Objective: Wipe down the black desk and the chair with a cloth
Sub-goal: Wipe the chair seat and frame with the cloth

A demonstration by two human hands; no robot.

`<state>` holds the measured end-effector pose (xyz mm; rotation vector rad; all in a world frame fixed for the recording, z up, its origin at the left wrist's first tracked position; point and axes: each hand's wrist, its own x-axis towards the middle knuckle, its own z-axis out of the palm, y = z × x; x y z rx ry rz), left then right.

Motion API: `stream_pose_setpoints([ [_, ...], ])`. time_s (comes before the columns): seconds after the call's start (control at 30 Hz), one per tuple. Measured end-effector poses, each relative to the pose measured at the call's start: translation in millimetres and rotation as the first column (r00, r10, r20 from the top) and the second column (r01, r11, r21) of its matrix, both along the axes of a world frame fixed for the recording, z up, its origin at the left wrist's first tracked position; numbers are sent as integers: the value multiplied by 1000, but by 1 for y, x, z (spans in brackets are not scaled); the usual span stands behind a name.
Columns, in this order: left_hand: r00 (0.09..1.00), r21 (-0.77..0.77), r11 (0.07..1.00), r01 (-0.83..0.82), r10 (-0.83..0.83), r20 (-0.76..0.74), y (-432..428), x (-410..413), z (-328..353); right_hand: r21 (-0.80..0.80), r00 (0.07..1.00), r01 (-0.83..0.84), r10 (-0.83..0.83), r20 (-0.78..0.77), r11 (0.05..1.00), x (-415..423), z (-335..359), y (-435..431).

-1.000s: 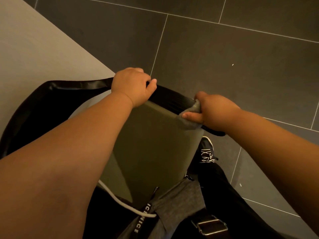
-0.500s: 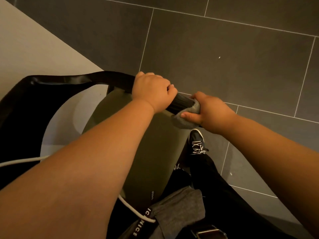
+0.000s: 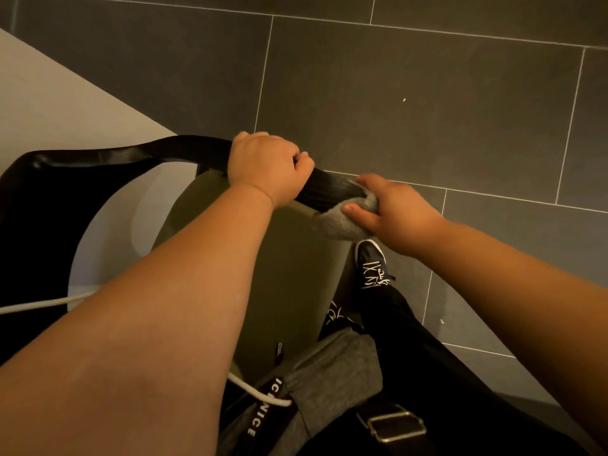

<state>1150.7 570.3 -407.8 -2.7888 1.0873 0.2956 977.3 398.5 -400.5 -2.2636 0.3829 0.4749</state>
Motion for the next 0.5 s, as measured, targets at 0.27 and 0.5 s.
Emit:
stream_pose_setpoints([
  [0.27,999,-7,1000,14,-14,50,1,0,-5,-110,981,192,-191,18,975,-6,-9,25],
  [0.5,998,-38,999,21,-18,64,1,-1,-6,131,852,480,-497,166,867,-39,-7,55],
])
